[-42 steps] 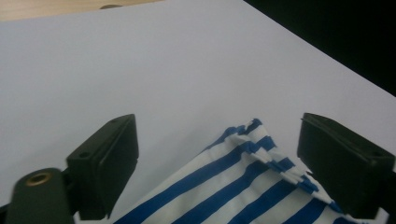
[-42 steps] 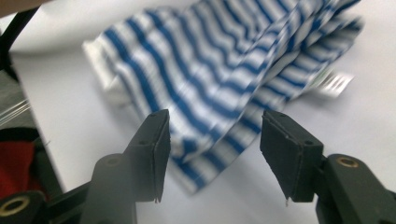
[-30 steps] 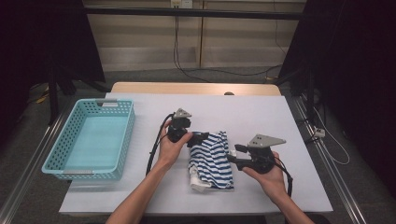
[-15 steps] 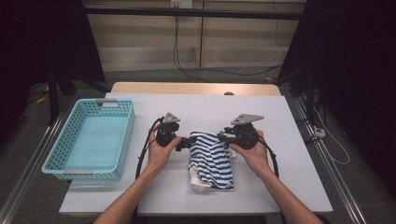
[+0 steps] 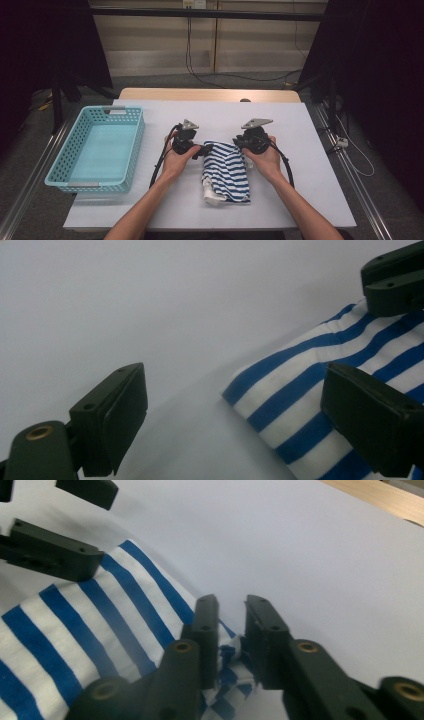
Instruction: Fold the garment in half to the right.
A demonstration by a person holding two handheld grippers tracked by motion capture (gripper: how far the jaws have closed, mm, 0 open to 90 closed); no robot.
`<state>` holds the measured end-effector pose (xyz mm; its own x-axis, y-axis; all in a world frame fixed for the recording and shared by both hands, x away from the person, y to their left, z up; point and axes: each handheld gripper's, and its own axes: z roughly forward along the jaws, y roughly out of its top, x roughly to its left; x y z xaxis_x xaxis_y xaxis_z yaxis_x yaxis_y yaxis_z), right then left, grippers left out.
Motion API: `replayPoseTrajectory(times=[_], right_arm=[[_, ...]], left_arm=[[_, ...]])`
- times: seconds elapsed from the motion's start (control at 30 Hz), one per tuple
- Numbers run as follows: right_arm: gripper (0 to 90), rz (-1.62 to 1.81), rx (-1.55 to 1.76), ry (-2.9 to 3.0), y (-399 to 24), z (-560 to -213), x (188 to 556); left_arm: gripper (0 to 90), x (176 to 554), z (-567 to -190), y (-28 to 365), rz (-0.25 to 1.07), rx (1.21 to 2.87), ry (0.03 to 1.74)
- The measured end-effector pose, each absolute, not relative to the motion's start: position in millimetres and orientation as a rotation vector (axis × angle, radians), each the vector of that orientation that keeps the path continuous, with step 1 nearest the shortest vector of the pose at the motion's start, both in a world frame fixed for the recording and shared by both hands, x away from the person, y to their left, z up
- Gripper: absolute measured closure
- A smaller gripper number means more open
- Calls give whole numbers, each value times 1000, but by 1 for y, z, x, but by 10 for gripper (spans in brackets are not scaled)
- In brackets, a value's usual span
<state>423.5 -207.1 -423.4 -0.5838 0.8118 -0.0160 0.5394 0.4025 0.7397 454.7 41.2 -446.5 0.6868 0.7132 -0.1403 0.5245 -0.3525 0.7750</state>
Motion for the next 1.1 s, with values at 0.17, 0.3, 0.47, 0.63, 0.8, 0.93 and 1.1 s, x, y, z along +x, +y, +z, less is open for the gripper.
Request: replayPoseTrajectory(times=[0.17, 0.3, 0.47, 0.63, 0.8, 0.93, 1.1], right_arm=[[900, 1003, 1207, 2288, -217, -429, 421], [900, 1002, 1208, 2287, -224, -432, 421], [900, 995, 1225, 2278, -228, -436, 424], [900, 1026, 1236, 2276, -232, -439, 429], [711, 1099, 1239, 2287, -233, -431, 426], [662, 1050, 1247, 2334, -231, -436, 425], [651, 1023, 1306, 2370, -234, -449, 428]], left_arm=[[115, 455, -448, 37, 324, 2036, 958], [114, 456, -451, 38, 315, 2038, 965], [173, 456, -451, 38, 284, 2042, 943], [333, 454, -450, 36, 221, 2025, 960], [345, 454, -452, 33, 239, 2035, 968], [374, 454, -454, 32, 237, 2075, 961], [572, 454, -457, 30, 219, 2082, 976]])
